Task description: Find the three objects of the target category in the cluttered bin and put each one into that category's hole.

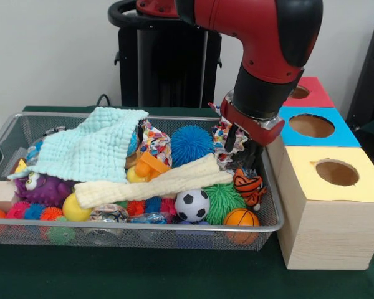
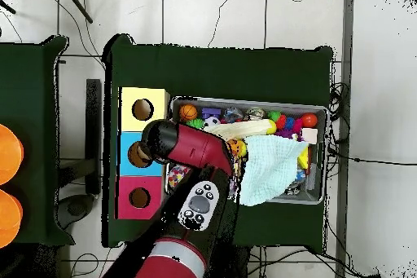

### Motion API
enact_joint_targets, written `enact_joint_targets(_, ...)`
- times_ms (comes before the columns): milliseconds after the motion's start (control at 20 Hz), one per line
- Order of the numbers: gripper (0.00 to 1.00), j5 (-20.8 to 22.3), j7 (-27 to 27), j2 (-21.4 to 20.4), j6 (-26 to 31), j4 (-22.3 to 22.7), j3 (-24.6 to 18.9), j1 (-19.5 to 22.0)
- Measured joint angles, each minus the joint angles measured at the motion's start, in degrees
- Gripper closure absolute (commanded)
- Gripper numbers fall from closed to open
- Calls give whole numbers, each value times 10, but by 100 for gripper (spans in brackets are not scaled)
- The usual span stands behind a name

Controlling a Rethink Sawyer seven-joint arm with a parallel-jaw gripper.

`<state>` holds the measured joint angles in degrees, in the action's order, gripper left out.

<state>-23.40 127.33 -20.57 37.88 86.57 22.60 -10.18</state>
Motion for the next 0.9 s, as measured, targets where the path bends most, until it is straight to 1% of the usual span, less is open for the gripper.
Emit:
enact_joint_targets(150,0,-5,0,-5,-10,13,0,0)
enact_joint_targets(450,0,-10,0,-8,-13,23,0,-5)
enact_joint_targets(900,0,-11,4,-8,-8,23,10,-40)
